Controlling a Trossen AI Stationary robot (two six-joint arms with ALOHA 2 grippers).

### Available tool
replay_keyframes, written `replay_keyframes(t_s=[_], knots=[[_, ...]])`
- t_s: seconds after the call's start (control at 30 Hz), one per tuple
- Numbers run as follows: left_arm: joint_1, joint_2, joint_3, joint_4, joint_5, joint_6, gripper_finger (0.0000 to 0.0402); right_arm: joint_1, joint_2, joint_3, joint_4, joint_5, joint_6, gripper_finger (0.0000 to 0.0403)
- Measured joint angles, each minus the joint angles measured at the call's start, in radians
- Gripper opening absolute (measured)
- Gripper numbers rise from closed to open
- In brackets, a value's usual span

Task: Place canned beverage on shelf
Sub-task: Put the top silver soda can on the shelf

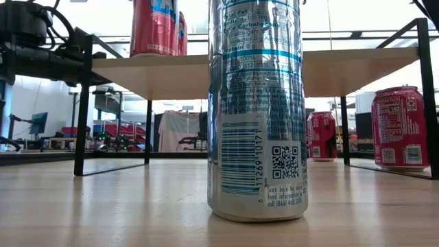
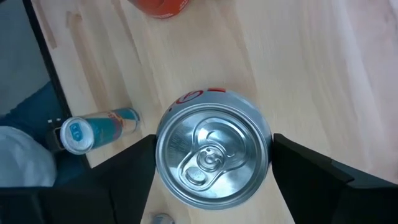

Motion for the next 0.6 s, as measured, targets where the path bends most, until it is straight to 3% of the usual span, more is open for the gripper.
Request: replay_keyframes(t_s=[0.2,0.6], knots=[[0.000,0.000,0.000,0.000,0.000,0.000,0.0195,0.000,0.002,-0.001,0.034,-0.074,-0.010,0.0296],[0.000,0.000,0.000,0.000,0.000,0.000,0.0195,0.000,0.002,-0.002,0.034,-0.037,-0.017,0.0307]])
